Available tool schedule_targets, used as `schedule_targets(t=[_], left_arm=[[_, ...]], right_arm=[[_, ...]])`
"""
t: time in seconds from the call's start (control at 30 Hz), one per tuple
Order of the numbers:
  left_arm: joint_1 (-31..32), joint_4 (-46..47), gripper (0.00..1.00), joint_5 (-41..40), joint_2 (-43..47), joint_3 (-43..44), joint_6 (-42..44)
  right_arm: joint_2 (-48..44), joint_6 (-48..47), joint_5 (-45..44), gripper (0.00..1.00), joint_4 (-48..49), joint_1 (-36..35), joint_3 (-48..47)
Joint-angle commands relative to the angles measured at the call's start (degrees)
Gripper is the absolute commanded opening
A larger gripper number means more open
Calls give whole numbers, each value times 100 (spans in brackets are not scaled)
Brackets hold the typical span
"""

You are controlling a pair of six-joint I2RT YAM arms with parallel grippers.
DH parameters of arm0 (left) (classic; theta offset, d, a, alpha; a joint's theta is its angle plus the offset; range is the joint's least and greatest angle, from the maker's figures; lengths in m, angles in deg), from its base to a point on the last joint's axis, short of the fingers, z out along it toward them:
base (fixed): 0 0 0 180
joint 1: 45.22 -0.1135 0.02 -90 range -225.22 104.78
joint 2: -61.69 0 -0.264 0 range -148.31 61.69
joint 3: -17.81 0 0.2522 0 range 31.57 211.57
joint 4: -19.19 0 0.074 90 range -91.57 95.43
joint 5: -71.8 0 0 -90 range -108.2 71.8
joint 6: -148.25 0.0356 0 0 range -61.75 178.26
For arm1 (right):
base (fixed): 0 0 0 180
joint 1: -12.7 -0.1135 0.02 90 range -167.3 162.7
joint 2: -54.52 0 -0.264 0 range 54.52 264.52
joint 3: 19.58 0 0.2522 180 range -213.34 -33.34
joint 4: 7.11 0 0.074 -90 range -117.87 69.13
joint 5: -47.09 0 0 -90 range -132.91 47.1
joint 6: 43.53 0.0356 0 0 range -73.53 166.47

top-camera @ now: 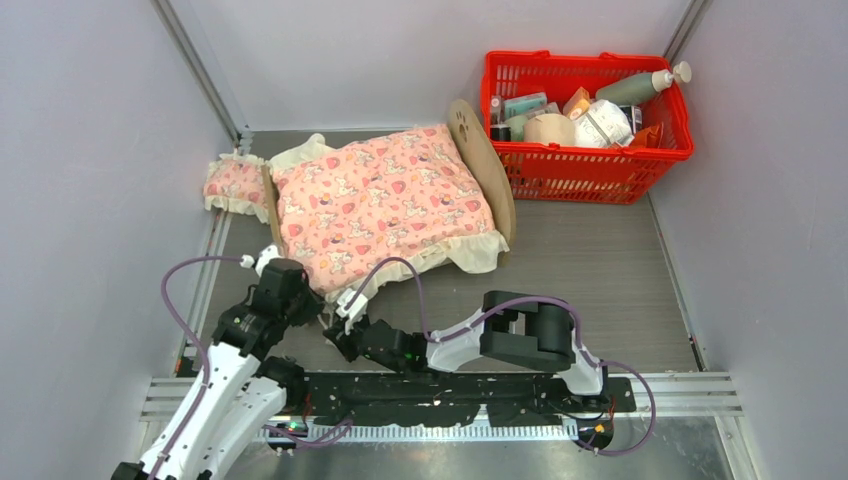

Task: Set up the pet bed
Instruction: Cross the ropes on the bed frame.

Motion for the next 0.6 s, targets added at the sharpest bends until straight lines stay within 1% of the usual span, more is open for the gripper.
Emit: schedule_targets(t=[0.0,0.07,0.2,0.3,0.4,0.47,0.57], left_arm=[[3,794,0,-1112,-472,119,156],[3,990,0,-1237,-800,333,293],[-38,1465,0,-1482,-1434,723,602],[-191,1695,0,-1410,-1828,984,797],[-252,1565,0,-1285,-2007,1265,1087],[-252,1333,0,-1114,-1959,1467,1384],[-261,936,1,-764,-1802,1711,2065]], right_arm=[[93,-236,30,5,279,249,-252],[134,-340,87,5,318,391,-327],[311,-473,330,5,44,704,-718],[430,-441,458,5,-290,864,-995],[465,-448,566,5,-395,943,-1163],[470,-462,617,5,-411,948,-1175],[480,-402,664,5,-403,943,-1137]])
